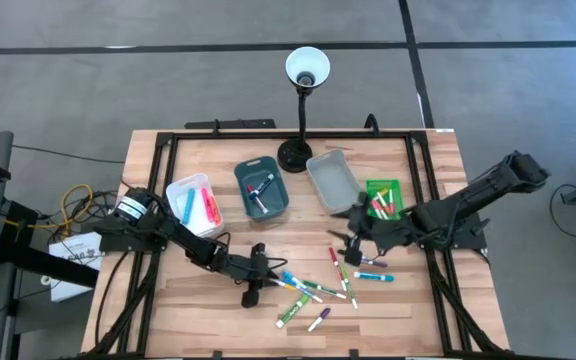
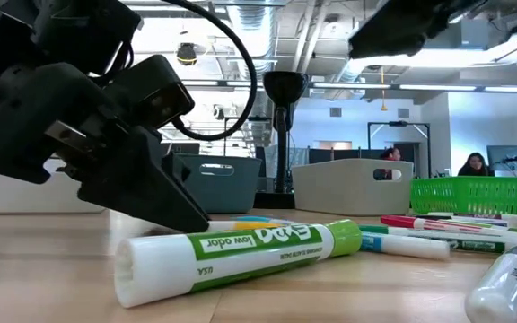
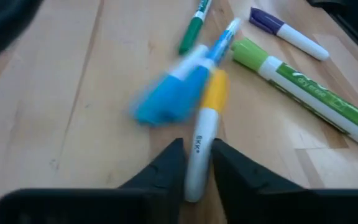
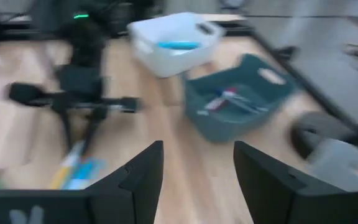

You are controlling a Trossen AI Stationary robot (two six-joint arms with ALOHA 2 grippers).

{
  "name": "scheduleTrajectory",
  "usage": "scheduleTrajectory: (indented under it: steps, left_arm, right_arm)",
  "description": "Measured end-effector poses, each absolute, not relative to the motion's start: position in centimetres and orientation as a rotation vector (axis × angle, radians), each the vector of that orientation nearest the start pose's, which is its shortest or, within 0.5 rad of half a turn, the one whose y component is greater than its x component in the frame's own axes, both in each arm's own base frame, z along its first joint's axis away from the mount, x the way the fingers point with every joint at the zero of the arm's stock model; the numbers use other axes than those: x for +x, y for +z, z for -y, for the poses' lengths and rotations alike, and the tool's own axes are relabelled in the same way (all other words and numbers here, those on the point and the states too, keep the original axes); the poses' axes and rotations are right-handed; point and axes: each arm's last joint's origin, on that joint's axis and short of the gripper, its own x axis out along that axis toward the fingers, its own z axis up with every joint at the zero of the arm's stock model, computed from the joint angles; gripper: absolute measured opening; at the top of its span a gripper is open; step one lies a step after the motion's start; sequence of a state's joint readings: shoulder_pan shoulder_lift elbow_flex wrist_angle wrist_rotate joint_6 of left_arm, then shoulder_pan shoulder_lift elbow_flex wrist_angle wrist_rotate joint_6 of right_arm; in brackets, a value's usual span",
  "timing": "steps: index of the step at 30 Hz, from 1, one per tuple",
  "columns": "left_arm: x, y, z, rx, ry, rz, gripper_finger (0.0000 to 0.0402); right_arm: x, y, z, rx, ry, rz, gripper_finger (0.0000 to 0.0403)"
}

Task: Pick & Place Markers
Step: Put the yellow highlighter pen into the green bin

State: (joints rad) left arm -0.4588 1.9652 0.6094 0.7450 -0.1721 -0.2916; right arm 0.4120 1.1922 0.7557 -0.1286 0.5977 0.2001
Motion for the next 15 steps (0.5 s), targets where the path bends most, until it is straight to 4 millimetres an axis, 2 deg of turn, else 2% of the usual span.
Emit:
scheduleTrajectory:
  steps: [4, 9, 15]
  left_arm:
    - [28.1, 6.5, 13.3, -0.094, -0.181, -0.616, 0.0029]
    - [27.9, 6.6, 13.6, -0.074, -0.149, -0.605, 0.0031]
    - [27.4, 8.5, 14.1, -0.009, -0.151, -0.564, 0.0031]
  right_arm:
    - [25.4, 22.9, -9.1, -0.093, -0.143, -0.502, 0.0177]
    - [28.6, 19.9, -9.9, -0.096, 0.018, -0.486, 0.0178]
    - [30.7, 16.1, -10.6, -0.143, 0.135, -0.507, 0.0182]
